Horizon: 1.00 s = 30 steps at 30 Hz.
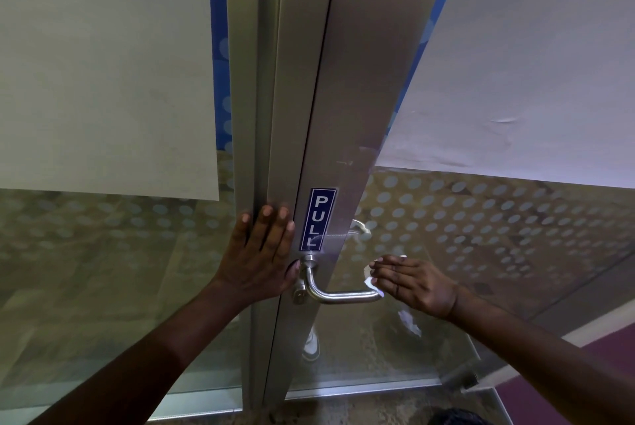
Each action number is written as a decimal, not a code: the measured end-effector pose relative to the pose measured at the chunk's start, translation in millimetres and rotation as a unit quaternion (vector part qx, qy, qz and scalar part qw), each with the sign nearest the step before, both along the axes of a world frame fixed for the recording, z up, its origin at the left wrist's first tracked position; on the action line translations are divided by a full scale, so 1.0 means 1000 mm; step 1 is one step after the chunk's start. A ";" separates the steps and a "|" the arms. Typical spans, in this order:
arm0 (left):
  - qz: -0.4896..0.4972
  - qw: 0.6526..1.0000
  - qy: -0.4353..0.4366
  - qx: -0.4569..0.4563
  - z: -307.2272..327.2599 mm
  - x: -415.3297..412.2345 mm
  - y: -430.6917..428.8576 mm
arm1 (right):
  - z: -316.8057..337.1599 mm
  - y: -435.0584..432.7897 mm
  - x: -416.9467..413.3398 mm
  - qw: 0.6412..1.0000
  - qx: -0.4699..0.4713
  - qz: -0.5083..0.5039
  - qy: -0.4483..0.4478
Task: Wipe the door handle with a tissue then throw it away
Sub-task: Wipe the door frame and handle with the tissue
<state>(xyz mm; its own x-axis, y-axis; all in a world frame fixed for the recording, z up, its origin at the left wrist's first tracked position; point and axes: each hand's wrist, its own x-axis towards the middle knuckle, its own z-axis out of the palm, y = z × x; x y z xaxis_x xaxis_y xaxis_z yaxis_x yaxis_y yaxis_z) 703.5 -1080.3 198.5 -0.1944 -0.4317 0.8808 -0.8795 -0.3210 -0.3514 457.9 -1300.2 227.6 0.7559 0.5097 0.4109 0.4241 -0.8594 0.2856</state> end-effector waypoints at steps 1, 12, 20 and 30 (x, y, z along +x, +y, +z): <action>0.001 1.000 -0.001 -0.001 0.001 -0.001 0.000 | 0.001 0.001 0.000 1.000 -0.001 -0.008 -0.006; 0.002 1.000 0.000 -0.005 0.002 -0.002 0.000 | -0.030 0.039 -0.023 0.802 0.380 -0.442 -0.128; 0.005 1.000 -0.003 -0.001 -0.002 -0.001 0.000 | -0.039 0.071 0.000 0.268 0.925 -0.262 -0.065; 0.004 1.000 0.000 -0.001 -0.001 0.000 0.001 | -0.032 0.095 0.001 0.186 0.973 -0.130 -0.033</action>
